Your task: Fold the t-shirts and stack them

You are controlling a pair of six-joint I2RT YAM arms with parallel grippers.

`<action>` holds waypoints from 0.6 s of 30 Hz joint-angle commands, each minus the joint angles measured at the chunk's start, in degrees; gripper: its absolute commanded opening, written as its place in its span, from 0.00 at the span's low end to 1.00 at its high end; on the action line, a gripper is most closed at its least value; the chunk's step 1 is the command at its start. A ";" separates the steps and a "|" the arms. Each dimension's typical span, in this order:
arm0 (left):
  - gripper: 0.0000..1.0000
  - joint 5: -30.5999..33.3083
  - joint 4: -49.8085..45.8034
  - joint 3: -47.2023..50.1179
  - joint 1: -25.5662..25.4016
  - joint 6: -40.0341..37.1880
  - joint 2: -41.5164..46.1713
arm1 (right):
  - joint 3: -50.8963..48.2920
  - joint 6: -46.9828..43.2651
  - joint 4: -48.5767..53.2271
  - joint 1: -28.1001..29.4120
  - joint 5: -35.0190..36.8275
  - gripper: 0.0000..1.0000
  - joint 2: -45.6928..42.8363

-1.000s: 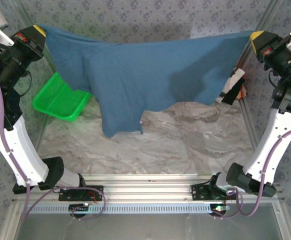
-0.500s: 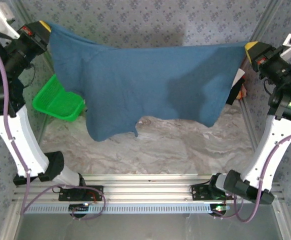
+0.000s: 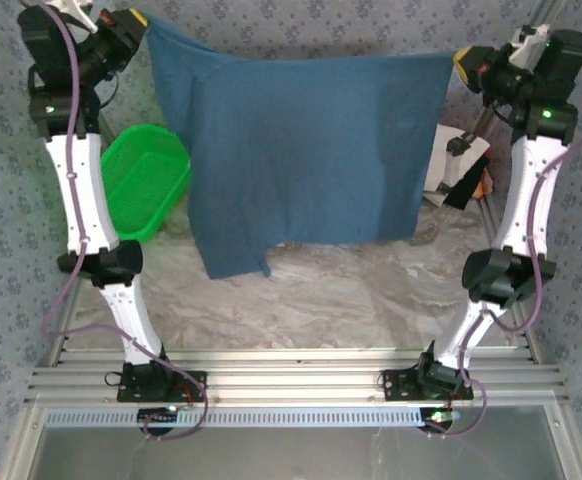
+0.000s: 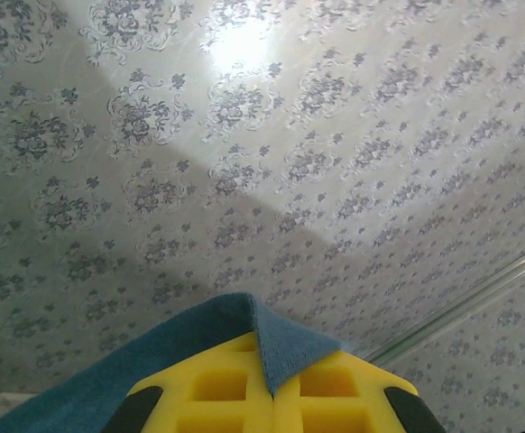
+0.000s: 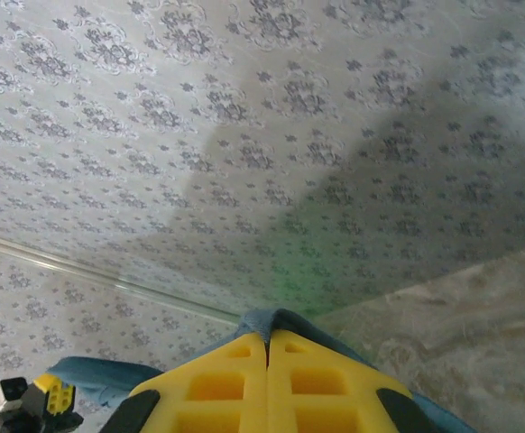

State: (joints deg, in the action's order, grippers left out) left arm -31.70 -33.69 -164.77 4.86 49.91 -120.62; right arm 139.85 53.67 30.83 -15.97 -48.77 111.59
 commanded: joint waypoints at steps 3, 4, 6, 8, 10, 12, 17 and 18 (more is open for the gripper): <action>0.00 0.53 20.73 -3.63 2.05 9.13 -2.01 | 15.16 5.42 -5.19 0.68 1.83 0.00 10.30; 0.00 0.95 22.62 -3.67 2.59 9.75 -2.33 | 16.34 6.80 -7.00 0.47 2.19 0.00 11.43; 0.00 1.72 25.44 -3.67 3.32 9.99 -2.60 | 17.08 8.78 -10.68 0.08 2.36 0.00 12.53; 0.00 1.67 27.60 -3.63 3.76 9.16 -2.65 | 17.05 9.30 -12.78 -0.53 2.77 0.00 12.69; 0.00 1.01 29.53 -3.63 4.08 7.62 -2.52 | 17.10 8.23 -13.91 -1.21 2.89 0.00 12.27; 0.00 0.33 30.69 -3.74 4.26 5.90 -2.22 | 17.03 7.27 -14.00 -1.94 2.61 0.00 11.86; 0.00 -4.24 27.44 -3.76 5.24 1.20 -1.55 | 11.96 3.22 -11.17 -4.20 1.40 0.00 8.67; 0.00 -5.63 24.13 -3.81 5.18 -0.96 -1.63 | 7.94 1.56 -10.88 -4.25 1.19 0.00 7.00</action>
State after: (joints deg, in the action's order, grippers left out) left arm -33.98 -8.99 -166.98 9.19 53.95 -124.84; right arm 151.70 59.20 19.92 -19.16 -47.57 122.72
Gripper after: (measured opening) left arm 0.042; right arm 0.065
